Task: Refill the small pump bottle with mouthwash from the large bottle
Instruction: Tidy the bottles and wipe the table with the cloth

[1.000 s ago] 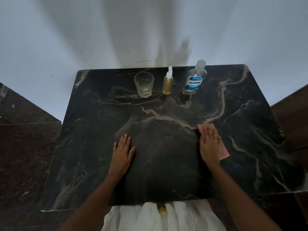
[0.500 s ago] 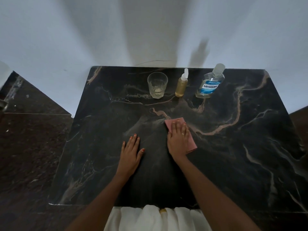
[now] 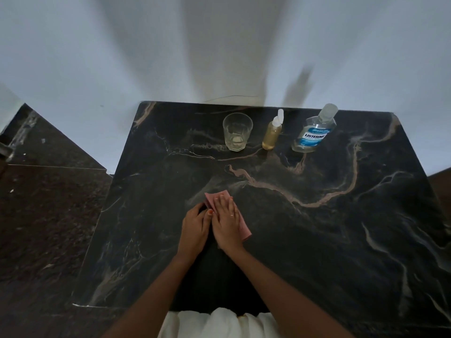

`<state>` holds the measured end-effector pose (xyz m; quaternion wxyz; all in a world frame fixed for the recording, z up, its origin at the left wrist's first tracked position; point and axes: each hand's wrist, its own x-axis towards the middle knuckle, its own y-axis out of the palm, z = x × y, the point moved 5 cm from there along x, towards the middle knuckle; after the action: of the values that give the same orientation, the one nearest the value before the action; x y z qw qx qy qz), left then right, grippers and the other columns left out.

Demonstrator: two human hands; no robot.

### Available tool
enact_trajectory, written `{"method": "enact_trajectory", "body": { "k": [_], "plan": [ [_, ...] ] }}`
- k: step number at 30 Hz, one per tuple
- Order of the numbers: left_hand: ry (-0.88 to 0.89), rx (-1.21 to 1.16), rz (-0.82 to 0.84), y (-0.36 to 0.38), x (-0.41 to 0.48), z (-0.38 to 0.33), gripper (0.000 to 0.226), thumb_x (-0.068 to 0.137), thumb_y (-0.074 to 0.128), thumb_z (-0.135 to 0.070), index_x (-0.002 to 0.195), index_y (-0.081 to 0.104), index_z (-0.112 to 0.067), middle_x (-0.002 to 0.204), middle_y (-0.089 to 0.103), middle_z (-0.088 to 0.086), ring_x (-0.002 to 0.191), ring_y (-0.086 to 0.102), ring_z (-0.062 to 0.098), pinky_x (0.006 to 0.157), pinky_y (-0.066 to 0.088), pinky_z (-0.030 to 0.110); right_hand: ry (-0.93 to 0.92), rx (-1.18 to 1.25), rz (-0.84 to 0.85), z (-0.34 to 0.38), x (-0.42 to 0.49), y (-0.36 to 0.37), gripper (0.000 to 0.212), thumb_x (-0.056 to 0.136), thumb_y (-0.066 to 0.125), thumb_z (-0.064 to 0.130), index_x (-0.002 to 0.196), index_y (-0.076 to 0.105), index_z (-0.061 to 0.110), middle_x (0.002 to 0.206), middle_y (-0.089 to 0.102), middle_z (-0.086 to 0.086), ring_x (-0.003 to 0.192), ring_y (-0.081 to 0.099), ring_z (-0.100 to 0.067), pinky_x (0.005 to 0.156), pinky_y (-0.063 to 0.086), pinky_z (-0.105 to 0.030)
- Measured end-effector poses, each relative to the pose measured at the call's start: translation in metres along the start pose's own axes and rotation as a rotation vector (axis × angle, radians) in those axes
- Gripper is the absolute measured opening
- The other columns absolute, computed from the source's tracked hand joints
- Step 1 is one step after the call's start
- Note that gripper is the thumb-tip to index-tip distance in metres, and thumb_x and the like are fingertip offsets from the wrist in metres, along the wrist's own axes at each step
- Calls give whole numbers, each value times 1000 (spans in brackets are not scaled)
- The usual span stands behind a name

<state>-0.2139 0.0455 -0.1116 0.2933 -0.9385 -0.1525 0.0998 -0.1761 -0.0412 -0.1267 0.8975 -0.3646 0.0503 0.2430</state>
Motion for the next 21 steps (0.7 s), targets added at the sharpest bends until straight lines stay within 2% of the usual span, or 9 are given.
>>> {"method": "enact_trajectory", "body": {
  "k": [3, 6, 8, 11, 14, 17, 21],
  "plan": [
    [-34, -46, 4, -1, 4, -6, 33, 96, 37, -24, 114, 59, -7, 121, 57, 10, 110, 52, 21, 98, 42, 44, -12, 107, 34, -3, -2, -14, 50, 97, 35, 36, 142, 25, 17, 154, 13, 3, 141, 0, -12, 113, 0, -32],
    [-59, 22, 18, 2, 7, -7, 30, 93, 47, -26, 112, 60, -7, 119, 53, 2, 107, 46, 10, 94, 37, 26, 24, 16, -190, -16, -5, -42, 39, 93, 46, 31, 129, 48, 16, 140, 41, 2, 132, 30, -15, 108, 20, -32],
    [-125, 29, 13, 3, 8, -6, 30, 90, 53, -27, 112, 59, -7, 112, 49, 0, 97, 48, 9, 84, 38, 22, 89, -71, -286, -26, -7, -55, 35, 88, 54, 20, 123, 51, 15, 127, 48, 0, 118, 42, -16, 99, 32, -29],
    [-189, 21, -20, 5, 7, -6, 24, 88, 56, -22, 107, 60, -9, 103, 56, 4, 88, 55, 15, 77, 45, 26, 170, -34, -214, -32, -2, -57, 35, 87, 57, 13, 121, 51, 13, 116, 51, -3, 102, 50, -15, 88, 45, -27],
    [-253, -31, -22, 5, 9, -4, 22, 87, 56, -20, 106, 62, -9, 99, 67, 6, 84, 61, 16, 75, 51, 30, 209, -49, -189, -30, 6, -55, 21, 87, 55, 11, 108, 59, 13, 105, 55, -3, 90, 55, -14, 78, 49, -28],
    [-286, -33, -33, -2, 21, -4, 17, 86, 57, -19, 98, 64, -8, 92, 69, 9, 81, 63, 18, 74, 53, 33, 234, -16, -229, -25, 14, -56, 13, 86, 56, 12, 97, 62, 16, 99, 57, -1, 81, 55, -10, 71, 48, -25],
    [-306, -93, -109, -22, 51, -10, 9, 84, 61, -16, 88, 64, -8, 81, 65, 9, 77, 63, 22, 71, 52, 34, 231, 82, -271, -9, 36, -60, 9, 86, 58, 14, 94, 61, 16, 97, 60, -1, 81, 55, -9, 71, 45, -23]
  ]
}}
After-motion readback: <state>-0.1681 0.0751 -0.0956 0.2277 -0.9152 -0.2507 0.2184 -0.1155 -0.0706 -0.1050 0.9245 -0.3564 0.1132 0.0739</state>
